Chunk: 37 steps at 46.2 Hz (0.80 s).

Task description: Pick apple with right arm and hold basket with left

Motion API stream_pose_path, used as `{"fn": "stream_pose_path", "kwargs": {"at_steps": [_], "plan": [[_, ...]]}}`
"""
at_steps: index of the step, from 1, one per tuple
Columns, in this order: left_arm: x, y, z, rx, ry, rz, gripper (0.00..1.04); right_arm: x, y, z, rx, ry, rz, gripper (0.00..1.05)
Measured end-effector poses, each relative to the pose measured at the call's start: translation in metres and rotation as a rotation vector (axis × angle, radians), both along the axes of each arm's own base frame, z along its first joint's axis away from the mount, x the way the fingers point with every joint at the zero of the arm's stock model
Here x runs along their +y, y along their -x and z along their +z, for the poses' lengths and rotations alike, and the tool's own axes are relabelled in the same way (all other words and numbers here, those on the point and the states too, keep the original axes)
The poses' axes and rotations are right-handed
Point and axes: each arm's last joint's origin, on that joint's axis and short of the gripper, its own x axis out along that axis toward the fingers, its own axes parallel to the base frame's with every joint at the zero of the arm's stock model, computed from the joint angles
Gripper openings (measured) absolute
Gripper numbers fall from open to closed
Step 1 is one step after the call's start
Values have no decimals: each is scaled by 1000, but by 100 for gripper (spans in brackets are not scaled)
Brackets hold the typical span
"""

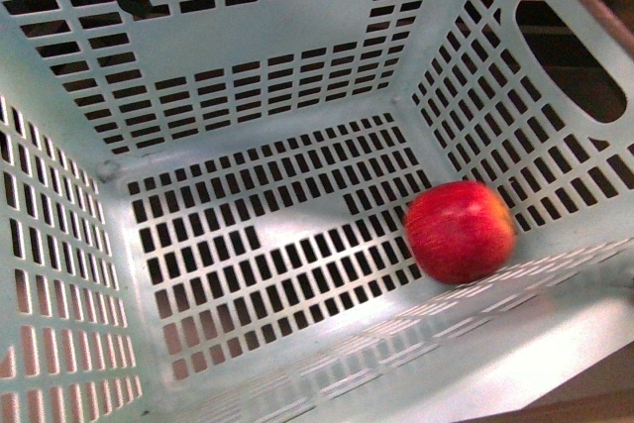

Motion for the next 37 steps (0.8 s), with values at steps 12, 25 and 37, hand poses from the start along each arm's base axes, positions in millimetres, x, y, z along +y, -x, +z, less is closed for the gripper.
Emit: {"fn": "stream_pose_path", "kwargs": {"at_steps": [12, 25, 37], "plan": [[0, 0, 0, 7, 8, -12, 6, 0, 0, -1, 4, -1, 9, 96], [0, 0, 0, 5, 6, -8, 6, -5, 3, -10, -185, 63, 47, 82], [0, 0, 0, 3, 3, -7, 6, -34, 27, -33, -344, 239, 70, 40]]}}
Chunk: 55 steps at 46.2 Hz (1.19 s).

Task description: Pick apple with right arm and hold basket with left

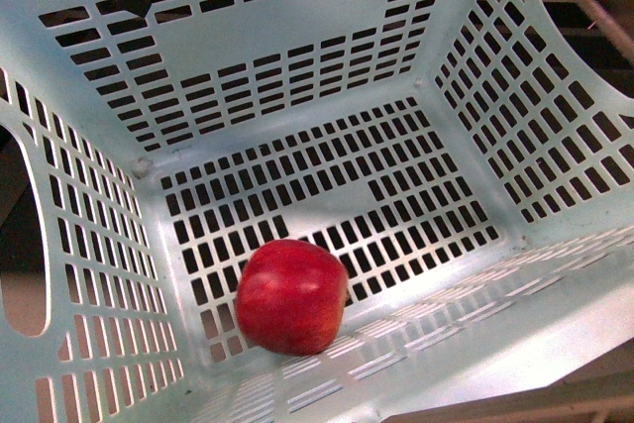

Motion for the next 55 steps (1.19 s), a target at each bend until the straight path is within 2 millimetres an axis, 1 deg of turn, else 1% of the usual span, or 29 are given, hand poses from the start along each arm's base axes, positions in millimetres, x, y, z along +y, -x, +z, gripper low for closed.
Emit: {"fn": "stream_pose_path", "kwargs": {"at_steps": [3, 4, 7, 8, 9, 11, 22, 24, 26, 28, 39, 55], "plan": [[0, 0, 0, 4, 4, -2, 6, -5, 5, -6, 5, 10, -2, 30], [0, 0, 0, 5, 5, -4, 6, -7, 7, -8, 6, 13, -3, 24], [0, 0, 0, 5, 5, -5, 6, -11, 11, -12, 5, 19, -1, 14], [0, 0, 0, 5, 5, -5, 6, -11, 11, -13, 5, 19, -1, 12], [0, 0, 0, 4, 5, -4, 6, -13, 13, -15, 4, 23, -1, 7], [0, 0, 0, 3, 4, -3, 6, -14, 15, -16, 2, 24, -1, 2], [0, 0, 0, 3, 3, 0, 6, -23, 27, -26, 5, 30, -6, 2], [0, 0, 0, 4, 4, -2, 6, -27, 30, -28, 4, 29, 22, 2], [0, 0, 0, 4, 4, -2, 6, -33, 32, -30, 1, 29, 1, 2], [0, 0, 0, 4, 4, -2, 6, -35, 35, -32, 4, 29, -12, 2], [0, 0, 0, 4, 4, -2, 6, -35, 42, -38, -13, 29, -8, 2], [0, 0, 0, 4, 4, -2, 6, -35, 49, -37, -24, 29, -9, 2]]}}
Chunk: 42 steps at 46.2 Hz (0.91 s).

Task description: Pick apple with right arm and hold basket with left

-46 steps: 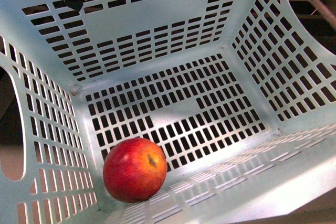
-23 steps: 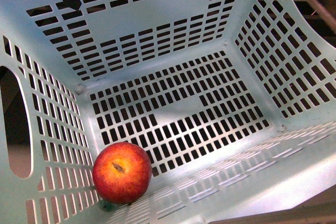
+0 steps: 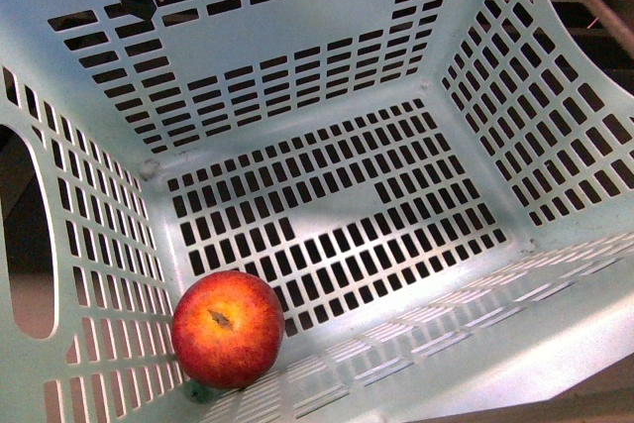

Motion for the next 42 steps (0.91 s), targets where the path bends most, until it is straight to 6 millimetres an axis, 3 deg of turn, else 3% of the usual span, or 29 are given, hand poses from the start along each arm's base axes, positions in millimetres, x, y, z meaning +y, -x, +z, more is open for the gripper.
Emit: {"fn": "stream_pose_path", "kwargs": {"at_steps": [28, 39, 42], "plan": [[0, 0, 0, -2, -2, 1, 6, 0, 17, -3, 7, 0, 0, 2], [0, 0, 0, 0, 0, 1, 6, 0, 17, -3, 5, 2, 0, 41], [0, 0, 0, 0, 0, 1, 6, 0, 17, -3, 5, 2, 0, 57]]}}
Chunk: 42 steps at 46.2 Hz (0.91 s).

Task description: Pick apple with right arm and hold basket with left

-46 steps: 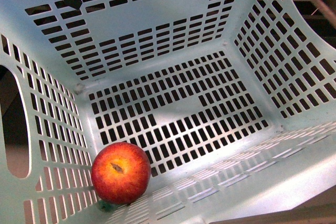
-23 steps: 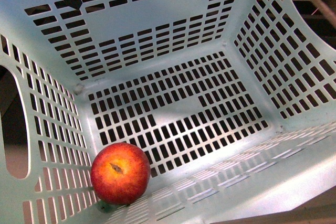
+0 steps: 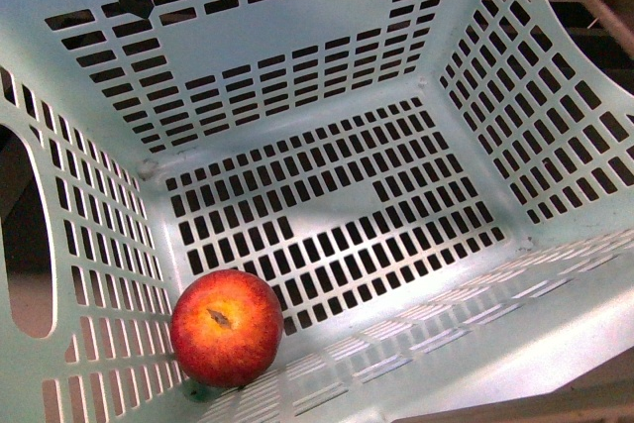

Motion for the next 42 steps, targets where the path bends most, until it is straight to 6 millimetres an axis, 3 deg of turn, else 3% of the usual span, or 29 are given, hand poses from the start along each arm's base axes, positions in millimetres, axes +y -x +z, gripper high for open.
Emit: {"fn": "stream_pose_path", "kwargs": {"at_steps": [8, 16, 27, 42], "plan": [[0, 0, 0, 0, 0, 0, 6, 0, 0, 0, 0, 0, 0, 97], [6, -7, 3, -16, 28, 229, 6, 0, 0, 0, 0, 0, 0, 96], [29, -27, 7, -17, 112, 352, 6, 0, 0, 0, 0, 0, 0, 96], [101, -54, -24, 57, 239, 705, 6, 0, 0, 0, 0, 0, 0, 96]]}}
